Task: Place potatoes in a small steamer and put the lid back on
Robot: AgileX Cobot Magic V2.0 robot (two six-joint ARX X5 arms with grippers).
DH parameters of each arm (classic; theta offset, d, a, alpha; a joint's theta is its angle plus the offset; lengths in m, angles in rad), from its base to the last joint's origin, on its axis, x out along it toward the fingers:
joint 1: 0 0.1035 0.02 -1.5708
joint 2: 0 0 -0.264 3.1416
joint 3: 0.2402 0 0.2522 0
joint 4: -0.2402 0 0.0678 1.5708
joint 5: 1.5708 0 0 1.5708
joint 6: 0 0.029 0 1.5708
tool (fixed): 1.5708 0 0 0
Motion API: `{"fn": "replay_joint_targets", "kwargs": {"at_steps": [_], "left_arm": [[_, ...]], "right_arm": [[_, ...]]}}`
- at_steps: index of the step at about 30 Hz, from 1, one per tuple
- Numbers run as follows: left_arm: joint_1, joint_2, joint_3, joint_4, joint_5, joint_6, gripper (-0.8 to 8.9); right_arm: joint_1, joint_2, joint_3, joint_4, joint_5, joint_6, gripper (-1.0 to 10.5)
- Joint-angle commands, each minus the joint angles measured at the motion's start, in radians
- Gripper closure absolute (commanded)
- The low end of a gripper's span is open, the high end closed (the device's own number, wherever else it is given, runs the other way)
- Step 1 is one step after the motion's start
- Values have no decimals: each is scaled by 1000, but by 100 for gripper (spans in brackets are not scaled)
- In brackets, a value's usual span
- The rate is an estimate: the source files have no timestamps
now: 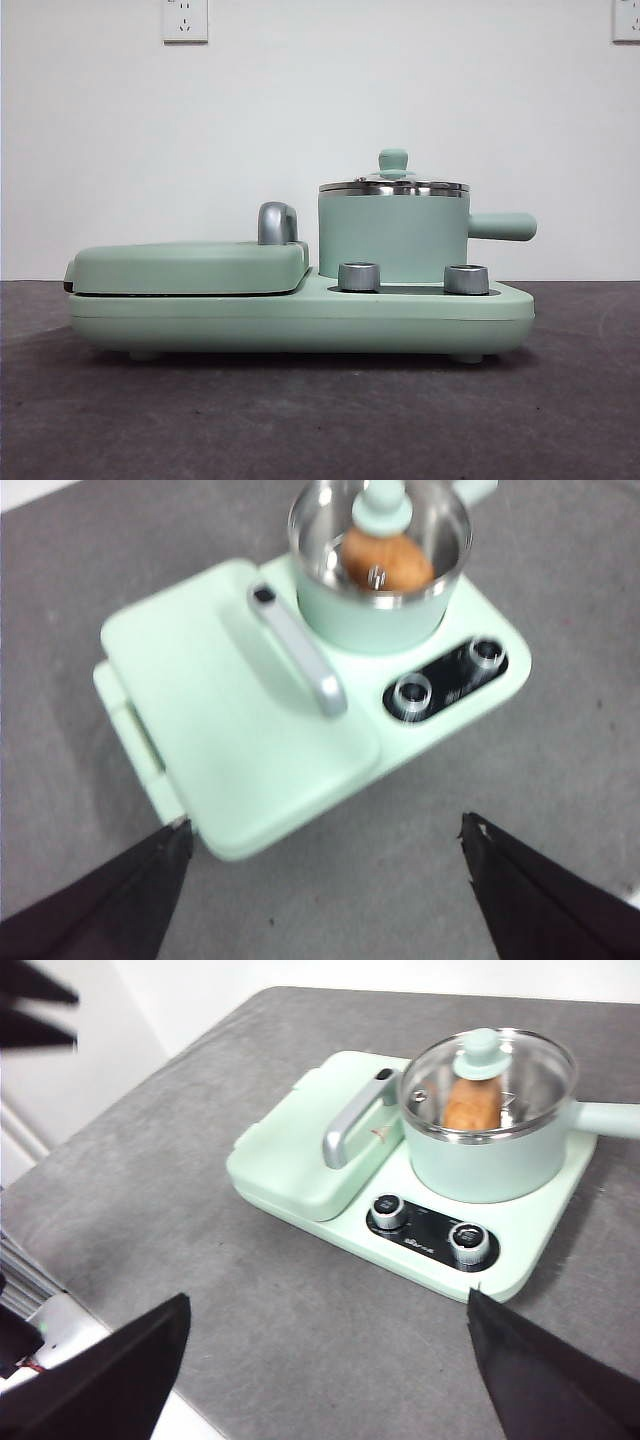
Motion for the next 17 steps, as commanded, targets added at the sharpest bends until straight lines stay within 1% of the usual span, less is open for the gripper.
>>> {"fn": "replay_joint_targets", "kwargs": {"at_steps": [1, 3, 4, 8, 9, 14, 17], "left_arm": [[-9, -155, -180, 75, 0, -10, 391], [-9, -270, -297, 132, 1, -28, 393], [-9, -323, -348, 156, 2, -32, 412], [-9, -479, -483, 208, 26, -68, 549], [-9, -505, -503, 212, 31, -81, 565], [-9, -587, -550, 212, 91, -118, 568], [-9, -591, -550, 217, 157, -125, 568]], "right_arm": [[5, 6, 7, 13, -8, 7, 516], [5, 6, 7, 11, -8, 7, 516], [5, 6, 7, 11, -8, 7, 516], [5, 6, 7, 11, -8, 7, 516], [5, 6, 7, 11, -8, 7, 516], [5, 6, 7, 9, -26, 7, 516], [5, 6, 7, 5, -26, 7, 516]]}}
